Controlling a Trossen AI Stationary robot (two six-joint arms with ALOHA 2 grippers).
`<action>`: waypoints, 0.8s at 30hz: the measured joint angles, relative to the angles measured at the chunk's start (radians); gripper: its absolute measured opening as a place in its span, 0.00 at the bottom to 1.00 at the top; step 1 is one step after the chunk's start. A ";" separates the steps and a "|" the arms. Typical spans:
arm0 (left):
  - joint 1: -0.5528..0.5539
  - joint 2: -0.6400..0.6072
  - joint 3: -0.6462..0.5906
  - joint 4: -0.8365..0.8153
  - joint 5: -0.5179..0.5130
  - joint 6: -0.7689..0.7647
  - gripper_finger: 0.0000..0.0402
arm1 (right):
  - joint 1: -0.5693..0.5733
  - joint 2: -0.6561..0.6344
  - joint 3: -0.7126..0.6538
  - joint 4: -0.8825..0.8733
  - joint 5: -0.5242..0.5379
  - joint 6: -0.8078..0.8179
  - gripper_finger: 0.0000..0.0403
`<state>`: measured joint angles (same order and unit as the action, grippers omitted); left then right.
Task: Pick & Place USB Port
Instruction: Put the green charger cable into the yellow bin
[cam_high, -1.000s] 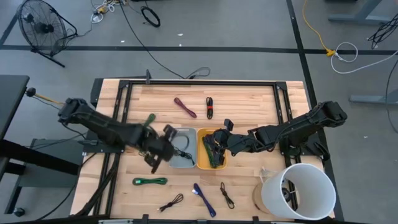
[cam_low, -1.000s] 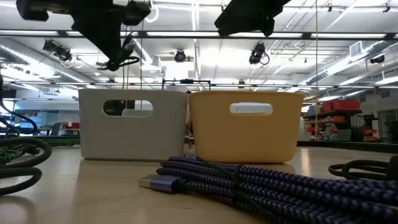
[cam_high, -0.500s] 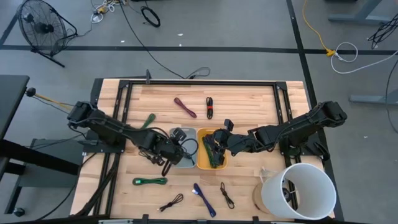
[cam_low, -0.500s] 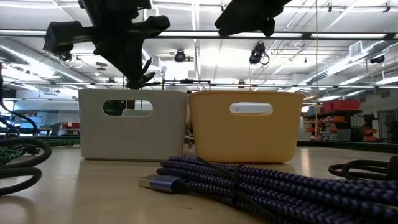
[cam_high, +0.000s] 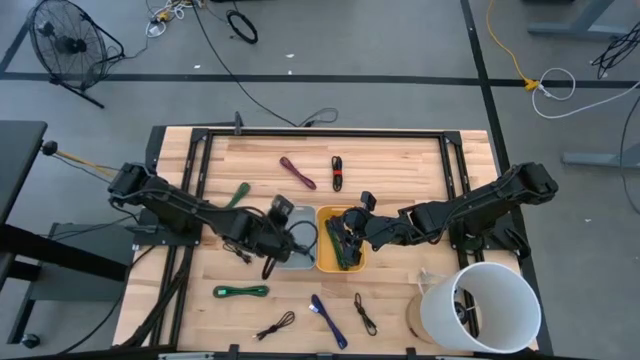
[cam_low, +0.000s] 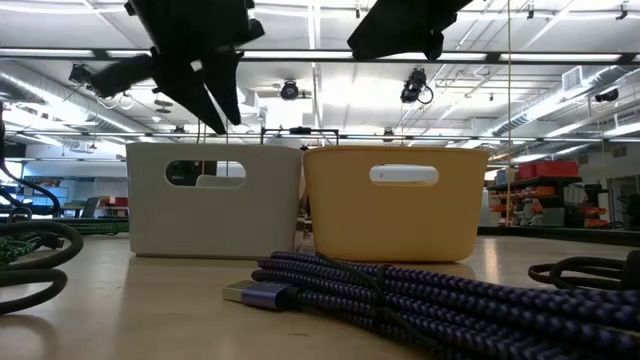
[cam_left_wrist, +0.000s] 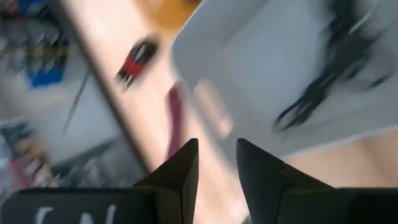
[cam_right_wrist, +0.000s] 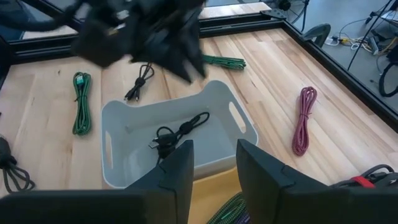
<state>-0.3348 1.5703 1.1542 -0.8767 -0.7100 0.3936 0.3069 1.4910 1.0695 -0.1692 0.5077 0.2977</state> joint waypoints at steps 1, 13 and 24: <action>0.005 -0.002 0.000 -0.028 -0.035 -0.030 0.29 | 0.000 0.000 0.000 0.000 0.000 0.000 0.31; 0.236 -0.234 0.000 -0.317 0.048 -0.637 0.28 | 0.000 0.000 0.000 -0.004 0.000 0.000 0.31; 0.491 -0.422 -0.170 -0.382 0.438 -1.008 0.28 | 0.000 0.000 0.000 -0.011 0.000 0.000 0.31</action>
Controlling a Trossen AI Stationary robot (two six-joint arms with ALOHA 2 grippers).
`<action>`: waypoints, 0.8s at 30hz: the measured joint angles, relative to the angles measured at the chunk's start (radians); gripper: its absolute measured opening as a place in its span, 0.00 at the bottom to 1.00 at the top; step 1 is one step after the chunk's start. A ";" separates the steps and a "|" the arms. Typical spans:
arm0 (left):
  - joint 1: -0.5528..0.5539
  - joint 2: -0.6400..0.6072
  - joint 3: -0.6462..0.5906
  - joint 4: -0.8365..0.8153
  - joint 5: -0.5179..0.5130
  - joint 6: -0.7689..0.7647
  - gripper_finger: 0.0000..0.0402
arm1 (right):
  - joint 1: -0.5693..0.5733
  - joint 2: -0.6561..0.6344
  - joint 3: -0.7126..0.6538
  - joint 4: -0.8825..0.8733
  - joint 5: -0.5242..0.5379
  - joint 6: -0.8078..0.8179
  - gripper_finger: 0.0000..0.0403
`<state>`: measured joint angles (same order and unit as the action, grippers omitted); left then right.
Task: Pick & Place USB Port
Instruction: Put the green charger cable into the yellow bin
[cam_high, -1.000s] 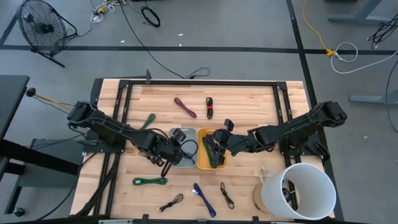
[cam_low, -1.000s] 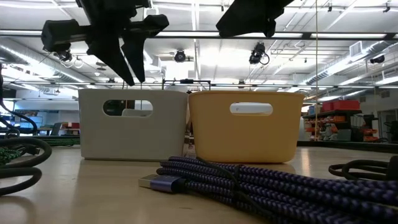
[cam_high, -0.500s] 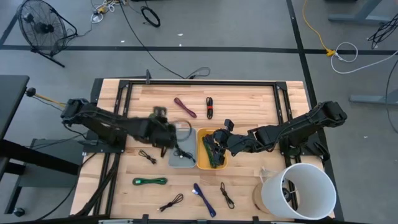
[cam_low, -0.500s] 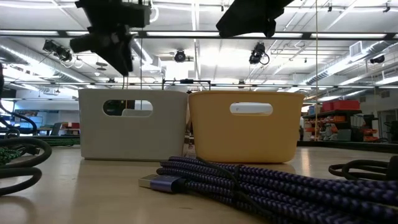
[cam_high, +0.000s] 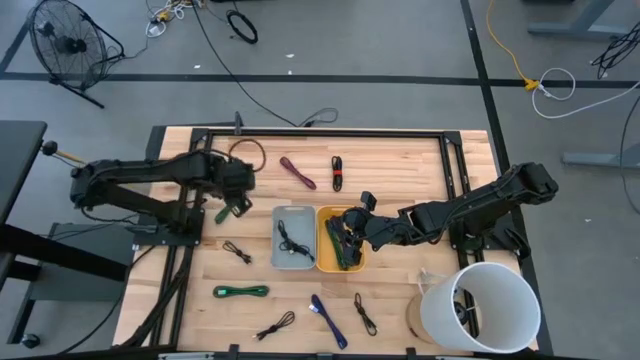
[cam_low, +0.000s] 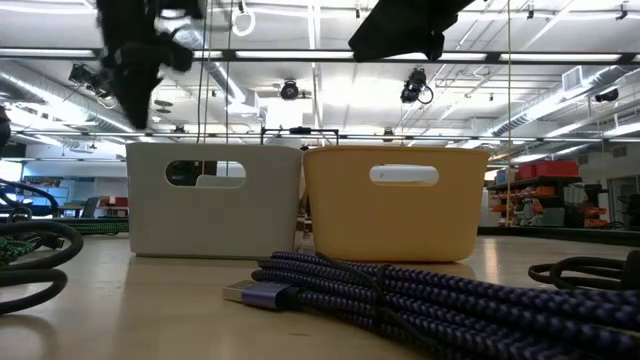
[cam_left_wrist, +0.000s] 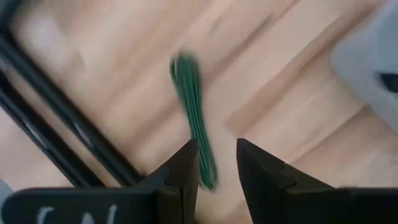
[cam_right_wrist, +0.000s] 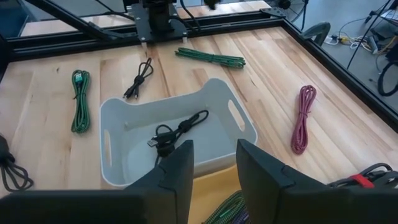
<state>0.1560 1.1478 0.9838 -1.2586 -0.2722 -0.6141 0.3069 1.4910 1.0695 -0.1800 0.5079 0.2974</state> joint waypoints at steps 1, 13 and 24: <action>0.018 -0.009 -0.031 -0.001 0.030 -0.034 0.28 | 0.000 0.000 0.000 -0.001 0.000 0.000 0.31; 0.090 -0.017 -0.204 0.094 0.068 -0.049 0.28 | 0.000 0.000 0.000 -0.005 0.000 -0.014 0.31; 0.093 -0.017 -0.347 0.233 0.085 -0.097 0.28 | 0.000 0.000 0.000 -0.010 0.000 -0.018 0.31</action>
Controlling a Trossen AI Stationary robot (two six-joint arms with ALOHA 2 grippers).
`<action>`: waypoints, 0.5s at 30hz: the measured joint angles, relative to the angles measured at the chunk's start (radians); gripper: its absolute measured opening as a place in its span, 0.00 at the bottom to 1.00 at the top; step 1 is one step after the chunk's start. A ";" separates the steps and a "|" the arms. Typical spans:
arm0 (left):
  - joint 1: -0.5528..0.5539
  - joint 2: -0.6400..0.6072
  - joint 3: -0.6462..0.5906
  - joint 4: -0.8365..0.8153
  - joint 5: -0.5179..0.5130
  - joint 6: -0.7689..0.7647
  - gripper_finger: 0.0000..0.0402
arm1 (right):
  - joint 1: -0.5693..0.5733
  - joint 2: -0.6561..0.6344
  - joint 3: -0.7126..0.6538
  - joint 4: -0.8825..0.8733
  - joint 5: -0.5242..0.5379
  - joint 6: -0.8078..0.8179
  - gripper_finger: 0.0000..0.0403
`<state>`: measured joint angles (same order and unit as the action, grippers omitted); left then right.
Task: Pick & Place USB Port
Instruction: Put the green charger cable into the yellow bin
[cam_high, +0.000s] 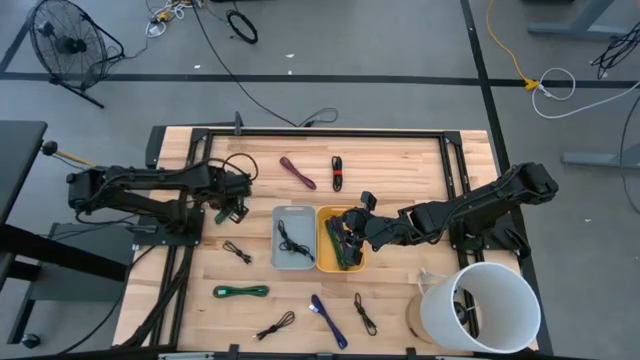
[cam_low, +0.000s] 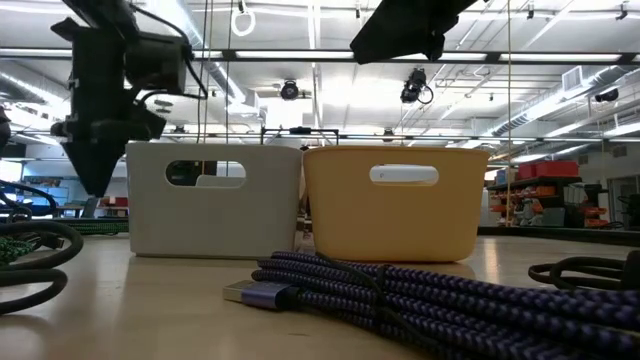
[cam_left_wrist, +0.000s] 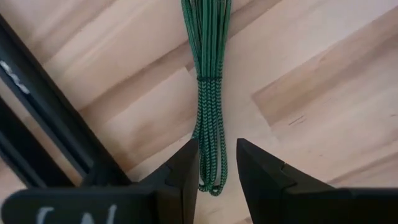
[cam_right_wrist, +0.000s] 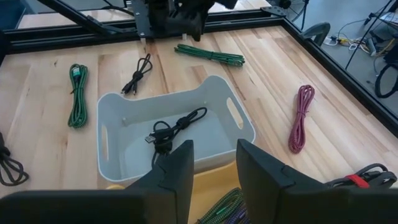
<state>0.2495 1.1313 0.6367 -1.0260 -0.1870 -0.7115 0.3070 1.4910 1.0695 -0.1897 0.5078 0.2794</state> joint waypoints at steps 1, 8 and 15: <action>0.005 0.000 -0.011 0.013 0.006 -0.011 0.28 | 0.000 0.000 0.000 0.000 0.000 0.000 0.31; 0.067 0.000 -0.073 0.101 0.011 -0.015 0.28 | 0.000 0.000 0.000 0.001 0.000 0.000 0.31; 0.118 0.000 -0.137 0.243 0.111 0.016 0.28 | 0.000 0.000 0.000 0.001 0.000 0.000 0.31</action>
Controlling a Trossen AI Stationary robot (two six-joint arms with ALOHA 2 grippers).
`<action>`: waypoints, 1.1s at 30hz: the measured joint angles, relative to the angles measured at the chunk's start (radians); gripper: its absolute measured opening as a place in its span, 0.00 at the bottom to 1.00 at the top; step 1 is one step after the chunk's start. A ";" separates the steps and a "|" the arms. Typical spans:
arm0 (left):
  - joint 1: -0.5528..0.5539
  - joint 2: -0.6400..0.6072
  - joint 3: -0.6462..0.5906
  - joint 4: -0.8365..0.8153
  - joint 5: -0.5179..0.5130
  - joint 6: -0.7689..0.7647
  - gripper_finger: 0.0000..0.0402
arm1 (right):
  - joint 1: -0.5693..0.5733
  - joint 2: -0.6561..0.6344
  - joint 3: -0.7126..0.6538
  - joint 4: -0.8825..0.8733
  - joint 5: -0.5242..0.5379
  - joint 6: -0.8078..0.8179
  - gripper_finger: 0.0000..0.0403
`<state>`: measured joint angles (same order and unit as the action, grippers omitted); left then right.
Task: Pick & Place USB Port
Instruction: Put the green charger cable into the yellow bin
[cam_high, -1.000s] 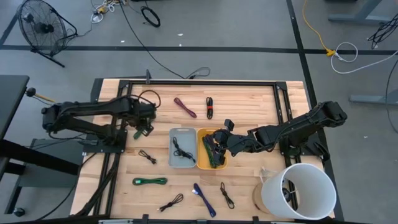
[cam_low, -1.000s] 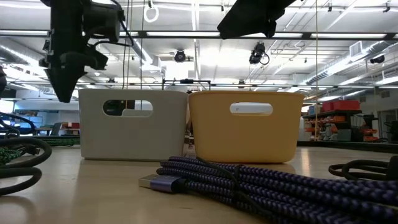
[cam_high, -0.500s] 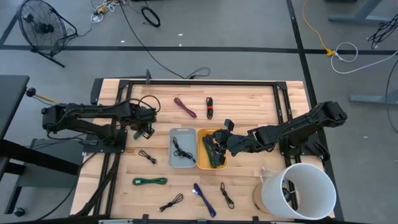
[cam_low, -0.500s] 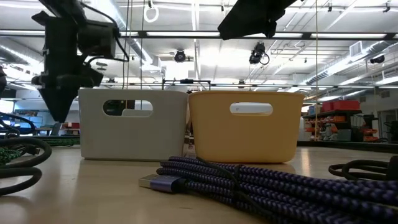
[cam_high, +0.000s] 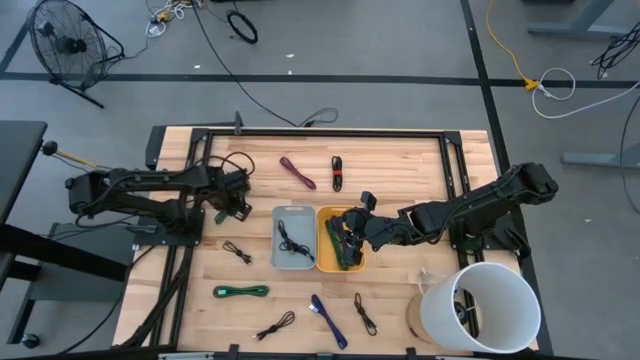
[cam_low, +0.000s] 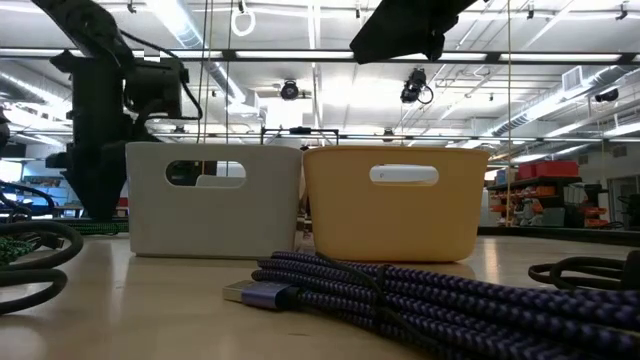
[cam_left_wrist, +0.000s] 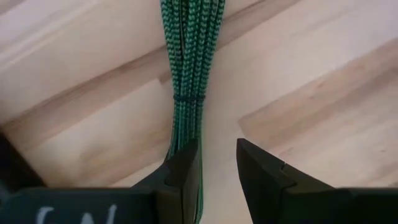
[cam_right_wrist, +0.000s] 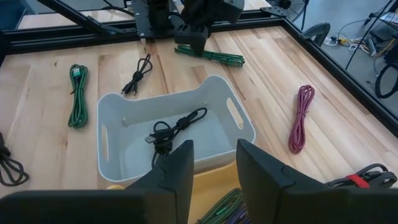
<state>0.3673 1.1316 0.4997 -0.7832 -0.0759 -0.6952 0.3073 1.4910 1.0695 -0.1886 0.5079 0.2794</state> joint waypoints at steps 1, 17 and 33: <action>0.004 0.000 -0.009 0.011 0.000 0.000 0.28 | 0.000 0.000 0.000 0.000 0.000 0.000 0.31; 0.022 0.001 0.042 0.066 0.082 0.115 0.28 | 0.000 0.000 0.000 0.002 0.000 0.000 0.31; 0.062 0.000 0.111 -0.100 -0.034 0.105 0.28 | 0.000 0.000 0.000 0.001 0.000 0.000 0.31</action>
<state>0.4294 1.1320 0.6106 -0.8829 -0.1097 -0.5907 0.3070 1.4910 1.0695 -0.1875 0.5079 0.2794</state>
